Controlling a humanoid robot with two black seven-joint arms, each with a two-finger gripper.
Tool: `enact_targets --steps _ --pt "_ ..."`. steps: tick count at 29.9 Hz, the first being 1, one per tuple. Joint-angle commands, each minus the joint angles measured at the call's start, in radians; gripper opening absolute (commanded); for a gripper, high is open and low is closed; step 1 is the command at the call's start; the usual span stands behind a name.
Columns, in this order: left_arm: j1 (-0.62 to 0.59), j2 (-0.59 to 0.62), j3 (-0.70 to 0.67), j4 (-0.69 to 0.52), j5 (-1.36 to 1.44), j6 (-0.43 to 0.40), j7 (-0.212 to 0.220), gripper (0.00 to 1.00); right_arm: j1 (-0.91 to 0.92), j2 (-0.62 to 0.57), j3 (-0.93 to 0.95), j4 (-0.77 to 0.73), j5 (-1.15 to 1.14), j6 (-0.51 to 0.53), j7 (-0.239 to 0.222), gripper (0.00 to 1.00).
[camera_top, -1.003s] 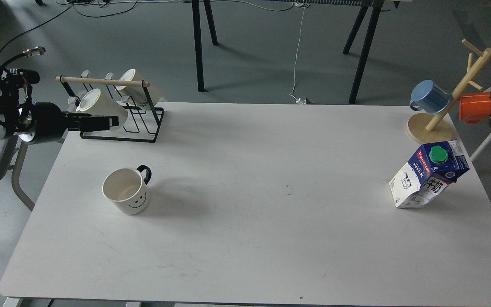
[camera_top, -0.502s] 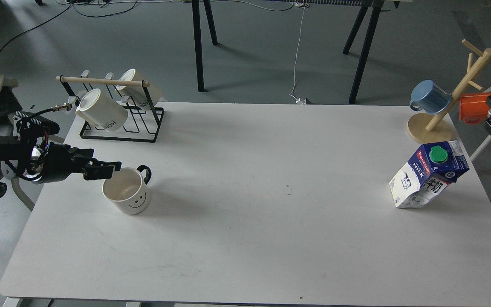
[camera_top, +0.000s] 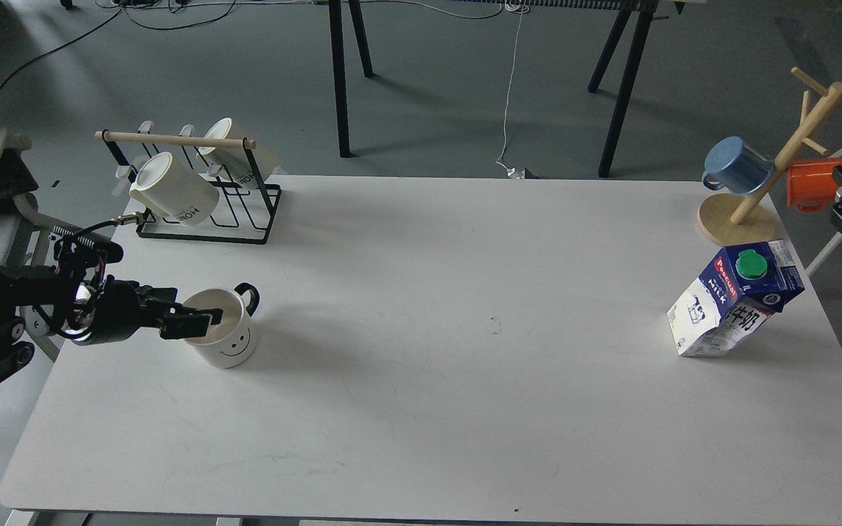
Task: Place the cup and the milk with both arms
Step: 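Grasp the white mug by its rim with the left gripper and lift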
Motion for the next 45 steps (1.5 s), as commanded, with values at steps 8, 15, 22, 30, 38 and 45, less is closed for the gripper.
enact_targets --steps 8,15,22,30,38,45 --pt "0.013 -0.027 0.005 0.041 -0.001 0.003 0.000 0.92 -0.001 -0.002 0.004 -0.003 0.001 0.000 0.000 0.97" --pt "0.013 -0.028 0.006 0.044 -0.001 0.042 0.000 0.72 -0.001 -0.002 0.004 -0.003 -0.001 0.000 0.000 0.97" --pt "0.016 -0.030 0.006 0.046 0.000 0.092 0.000 0.32 -0.003 -0.003 0.007 -0.003 0.001 0.000 0.000 0.97" --pt "0.024 -0.027 0.006 0.046 0.000 0.123 0.000 0.02 -0.003 -0.003 0.008 -0.005 0.001 0.000 0.000 0.97" --pt "0.018 -0.019 0.006 0.040 -0.003 0.108 0.000 0.00 -0.012 -0.005 0.010 -0.005 0.001 0.000 0.000 0.97" --pt "-0.056 0.053 -0.040 -0.084 -0.033 0.005 0.000 0.00 -0.011 -0.003 0.011 -0.005 0.001 0.000 0.002 0.97"
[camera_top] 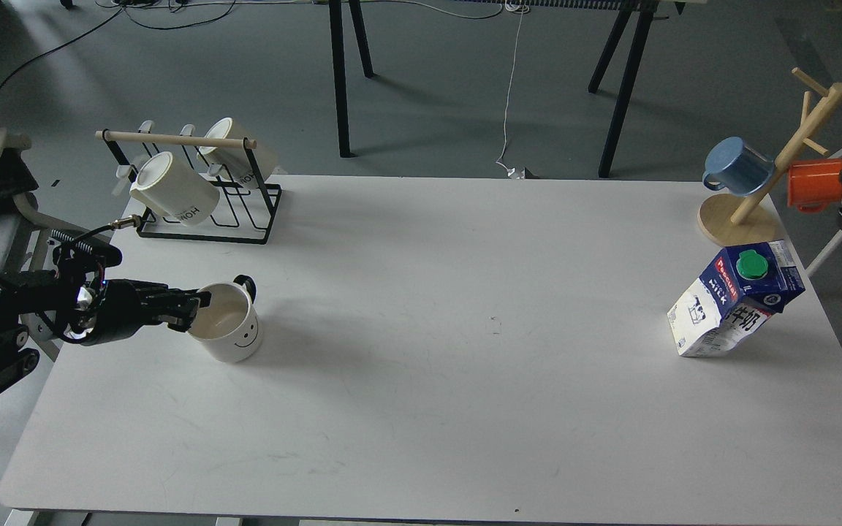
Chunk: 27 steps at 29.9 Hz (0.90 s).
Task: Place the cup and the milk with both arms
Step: 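Grasp the white mug by its rim with the left gripper and lift, then carry the white mug toward the table center with the left gripper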
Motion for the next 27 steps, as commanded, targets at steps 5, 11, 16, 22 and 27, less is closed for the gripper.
enact_targets --steps 5,11,16,22,27 --pt "-0.213 0.011 -0.099 -0.104 -0.075 -0.243 0.000 0.00 0.000 0.000 0.001 -0.014 -0.002 0.000 0.000 0.97" --pt "-0.307 -0.205 -0.097 -0.071 -0.058 -0.286 0.000 0.00 0.000 0.001 -0.001 -0.069 0.000 0.000 -0.001 0.97" --pt "-0.291 -0.403 -0.096 0.056 0.075 -0.283 0.000 0.00 0.000 -0.006 0.001 -0.077 -0.002 0.000 -0.001 0.97" --pt "-0.273 -0.515 -0.073 0.122 0.166 -0.273 0.000 0.00 0.001 -0.009 0.001 -0.078 0.000 0.000 -0.001 0.97" --pt "-0.242 -0.555 -0.070 0.157 0.167 -0.233 0.000 0.01 0.003 -0.009 -0.002 -0.078 -0.002 0.000 -0.001 0.97"
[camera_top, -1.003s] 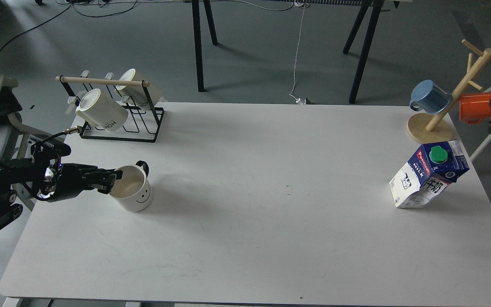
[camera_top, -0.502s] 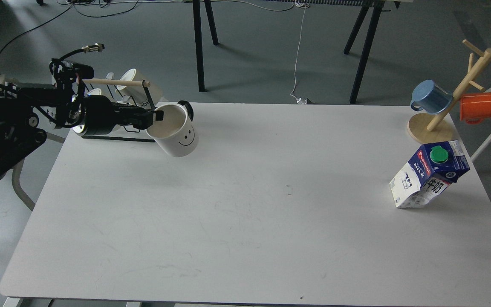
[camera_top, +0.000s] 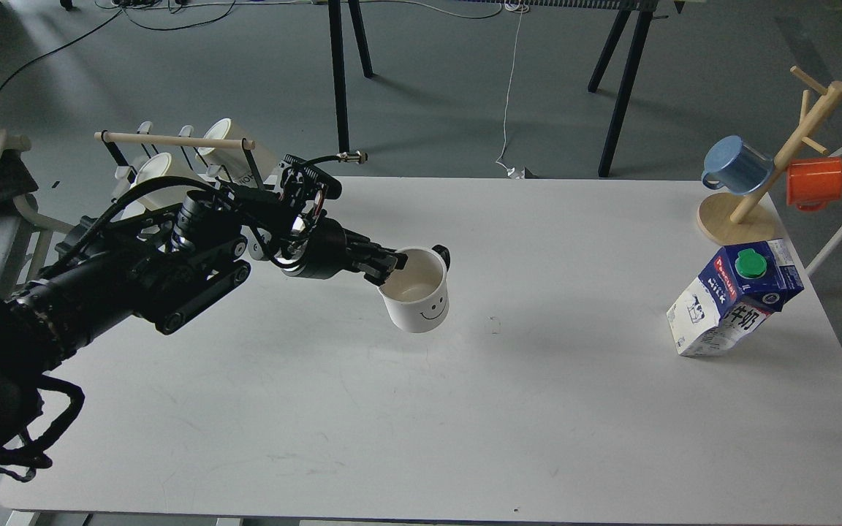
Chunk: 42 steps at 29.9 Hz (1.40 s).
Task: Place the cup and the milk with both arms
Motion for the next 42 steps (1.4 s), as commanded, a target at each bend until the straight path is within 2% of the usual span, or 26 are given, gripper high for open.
enact_targets --steps 1,11,17,27,30,34,38,42 --pt "0.029 -0.038 0.002 0.036 0.004 0.036 0.000 0.01 0.002 0.000 -0.004 0.000 -0.001 0.000 0.000 0.97" --pt "0.058 -0.119 0.006 0.130 0.004 0.067 0.000 0.03 0.000 0.000 -0.006 0.000 -0.001 0.000 0.000 0.97" --pt "0.062 -0.130 0.006 0.136 0.002 0.070 0.000 0.09 0.000 0.000 -0.006 0.000 -0.001 0.000 0.000 0.97" --pt "0.069 -0.113 0.001 0.134 -0.010 0.063 0.000 0.37 -0.001 0.003 -0.007 0.000 -0.001 0.000 0.000 0.97" --pt "0.066 -0.099 -0.014 0.128 -0.016 0.053 0.000 0.48 -0.001 0.003 -0.007 0.000 -0.001 0.000 0.000 0.97" --pt "0.063 -0.032 -0.046 0.095 -0.111 0.030 0.000 0.71 -0.001 0.000 0.001 0.005 0.004 0.000 0.000 0.97" --pt "0.057 0.055 -0.086 0.064 -0.313 -0.081 0.000 0.72 -0.001 -0.032 0.040 0.006 0.024 0.000 0.000 0.97" --pt "0.055 0.143 -0.157 0.065 -0.618 -0.081 0.000 0.73 -0.005 -0.079 0.068 0.003 0.147 0.000 -0.009 0.96"
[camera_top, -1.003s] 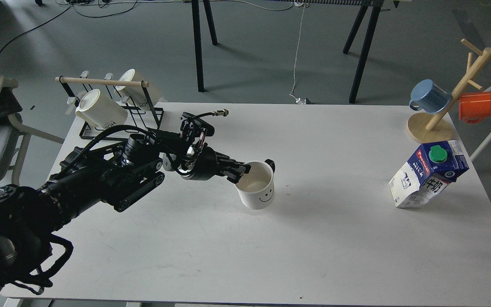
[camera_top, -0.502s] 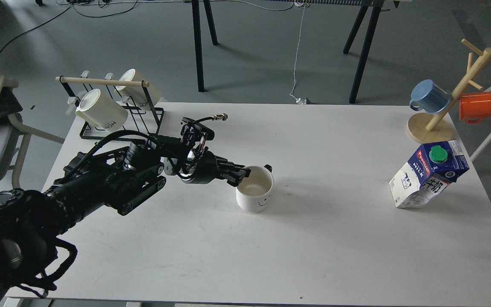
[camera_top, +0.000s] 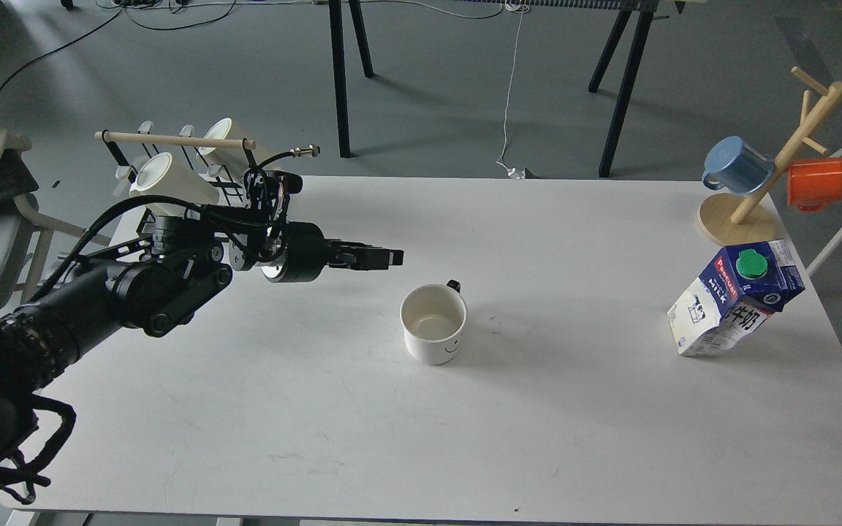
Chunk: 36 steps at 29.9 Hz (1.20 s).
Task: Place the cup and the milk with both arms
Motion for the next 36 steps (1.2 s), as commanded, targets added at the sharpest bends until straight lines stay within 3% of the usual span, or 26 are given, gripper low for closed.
enact_targets --steps 1,4,9,12,22,36 --pt "0.000 0.084 -0.054 0.001 -0.297 -0.008 0.000 0.73 -0.009 -0.055 0.011 -0.001 0.128 0.000 -0.011 0.96" --pt "0.000 0.161 -0.061 0.007 -0.538 -0.008 0.000 0.73 -0.052 -0.072 0.012 0.022 0.194 0.000 -0.028 0.96" --pt "0.024 0.250 -0.056 0.043 -0.972 -0.008 0.000 0.75 -0.159 -0.072 0.014 0.098 0.279 0.000 -0.118 0.97" --pt "0.065 0.281 -0.058 0.056 -1.110 -0.008 0.000 0.76 -0.256 -0.082 0.018 0.167 0.306 0.000 -0.134 0.98" --pt "0.136 0.304 -0.056 0.058 -1.138 -0.008 0.000 0.79 -0.553 -0.089 0.023 0.257 0.379 0.000 -0.136 0.98" --pt "0.136 0.292 -0.047 0.058 -1.135 -0.008 0.000 0.80 -0.449 0.190 -0.153 0.160 0.227 0.000 -0.129 0.99"
